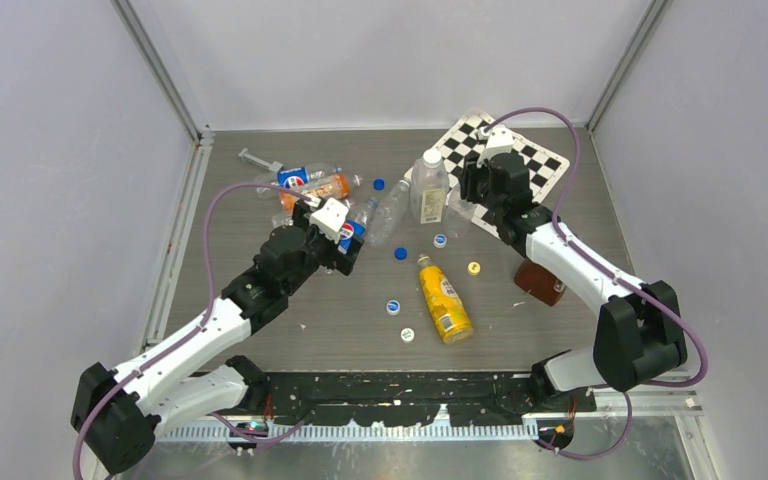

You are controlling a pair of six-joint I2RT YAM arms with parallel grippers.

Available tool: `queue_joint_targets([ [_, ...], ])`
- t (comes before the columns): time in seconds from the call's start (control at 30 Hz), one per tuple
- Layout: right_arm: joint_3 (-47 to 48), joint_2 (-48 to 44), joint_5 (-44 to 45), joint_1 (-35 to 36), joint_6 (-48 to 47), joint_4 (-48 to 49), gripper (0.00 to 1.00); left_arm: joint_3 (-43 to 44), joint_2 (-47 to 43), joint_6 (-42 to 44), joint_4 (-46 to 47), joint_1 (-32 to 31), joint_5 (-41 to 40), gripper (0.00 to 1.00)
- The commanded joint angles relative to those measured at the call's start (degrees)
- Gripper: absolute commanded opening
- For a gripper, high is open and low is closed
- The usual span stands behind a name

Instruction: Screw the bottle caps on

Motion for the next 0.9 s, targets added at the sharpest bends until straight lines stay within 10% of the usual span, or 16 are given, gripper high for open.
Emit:
queue_joint_targets([
  [0.0, -0.4, -1.1, -1.6, -0.2, -1.2, 1.6, 0.43, 1.2, 0.2, 0.1, 1.3, 0.3, 0.0, 1.00],
  [0.53, 1.4, -4.4, -2.2, -0.2, -0.6, -2.7, 0.82, 1.4, 0.6, -0.4, 1.0, 0.3, 0.8, 1.00],
  [0.87, 6.1, -14.6, 2.7, -0.2, 19.3, -23.6, 0.97, 10.4, 10.8, -4.6, -8.7, 0.4, 1.3, 1.00],
])
